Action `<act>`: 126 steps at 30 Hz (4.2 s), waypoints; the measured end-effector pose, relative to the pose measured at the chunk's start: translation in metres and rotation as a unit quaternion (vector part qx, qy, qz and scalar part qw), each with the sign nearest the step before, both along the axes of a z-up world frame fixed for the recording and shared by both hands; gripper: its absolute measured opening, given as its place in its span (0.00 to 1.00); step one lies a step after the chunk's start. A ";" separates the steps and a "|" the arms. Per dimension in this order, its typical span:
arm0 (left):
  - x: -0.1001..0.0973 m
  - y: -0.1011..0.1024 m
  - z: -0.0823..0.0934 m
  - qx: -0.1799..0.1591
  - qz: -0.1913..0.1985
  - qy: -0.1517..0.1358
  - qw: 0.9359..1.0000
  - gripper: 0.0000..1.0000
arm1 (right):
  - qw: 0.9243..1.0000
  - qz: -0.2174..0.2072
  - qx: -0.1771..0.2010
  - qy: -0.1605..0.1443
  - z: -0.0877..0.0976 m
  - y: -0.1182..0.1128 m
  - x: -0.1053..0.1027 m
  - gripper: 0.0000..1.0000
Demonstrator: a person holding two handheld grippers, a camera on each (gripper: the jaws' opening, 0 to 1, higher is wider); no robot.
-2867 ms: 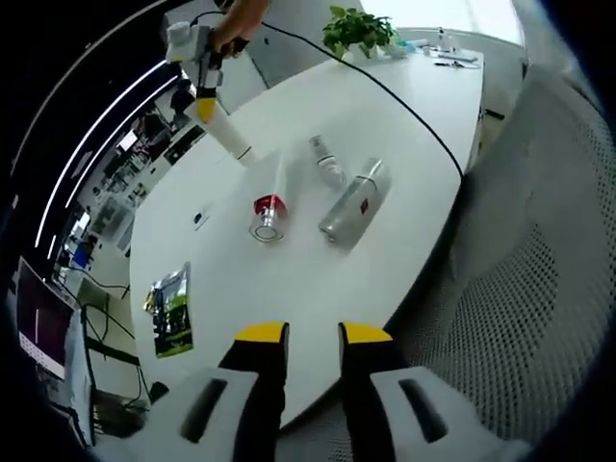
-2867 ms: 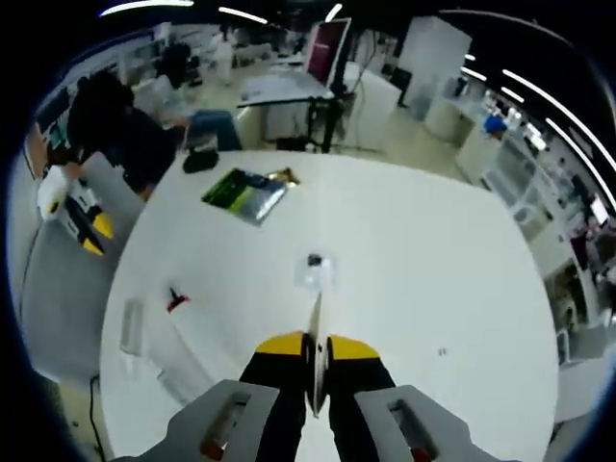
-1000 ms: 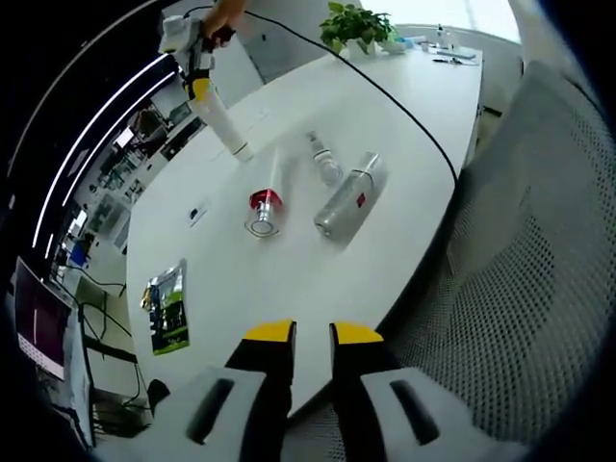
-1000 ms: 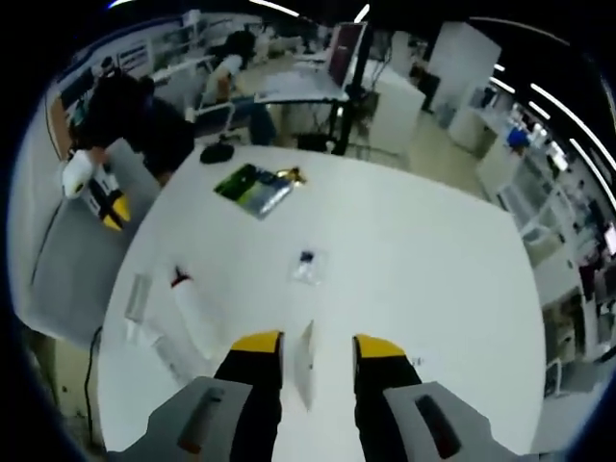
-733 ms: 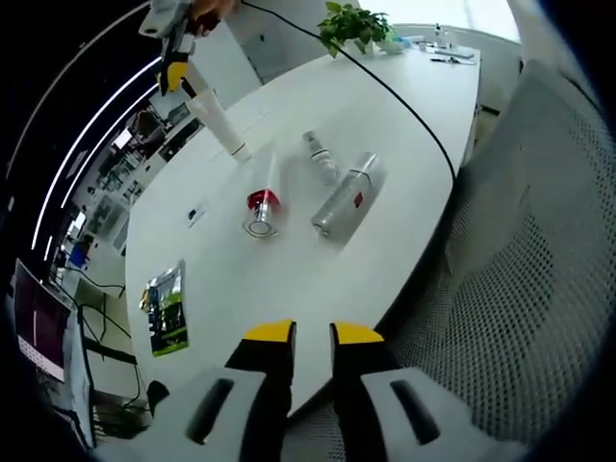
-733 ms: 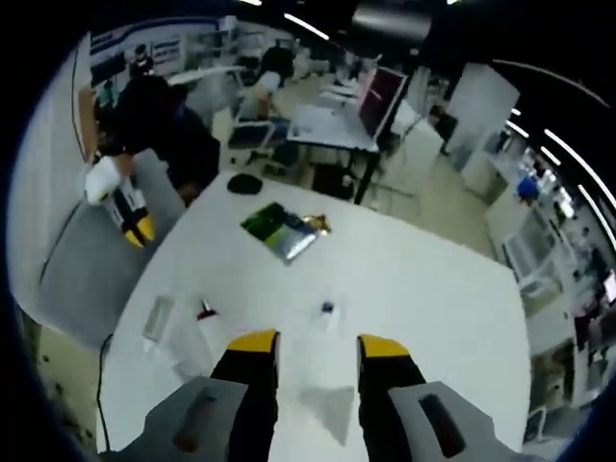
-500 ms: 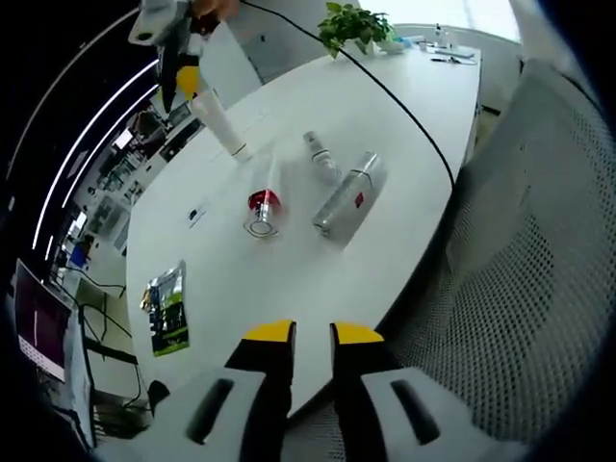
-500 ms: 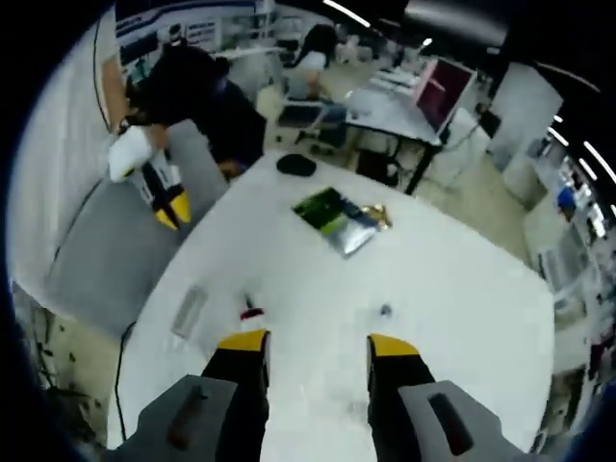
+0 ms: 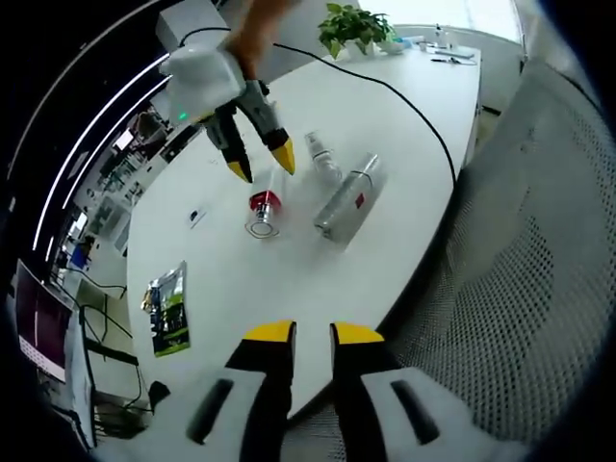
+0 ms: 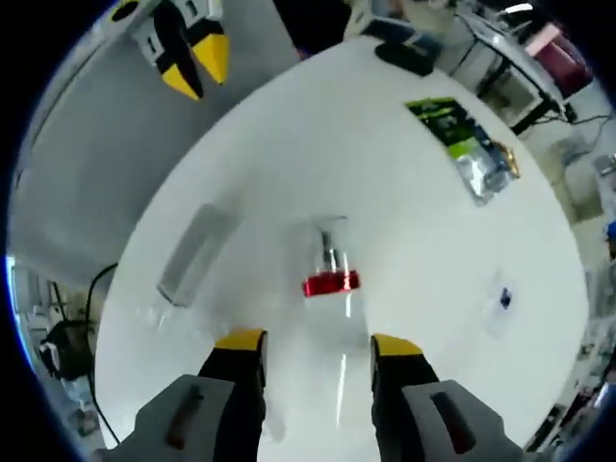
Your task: Arrange the skincare products in the storage area until every visible bottle or jar stands upright without overlapping.
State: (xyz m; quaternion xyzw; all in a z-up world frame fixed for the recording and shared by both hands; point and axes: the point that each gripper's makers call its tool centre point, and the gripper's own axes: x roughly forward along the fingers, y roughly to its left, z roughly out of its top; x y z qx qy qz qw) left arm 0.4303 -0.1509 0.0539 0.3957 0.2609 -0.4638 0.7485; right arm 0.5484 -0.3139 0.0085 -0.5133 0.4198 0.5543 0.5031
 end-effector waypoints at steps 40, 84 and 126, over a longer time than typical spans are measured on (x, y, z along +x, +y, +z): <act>-0.005 -0.001 -0.005 0.009 -0.010 0.014 1.000 0.11 | 0.999 -0.038 0.010 0.013 -0.022 0.000 0.016 0.22; -0.006 -0.017 0.017 -0.065 -0.023 0.007 0.998 0.19 | 0.800 -0.439 0.392 -0.119 0.130 -0.008 0.006 0.21; 0.000 -0.049 0.122 -0.459 0.057 0.288 0.838 0.29 | 0.594 -0.486 0.640 0.024 0.208 0.058 -0.061 0.22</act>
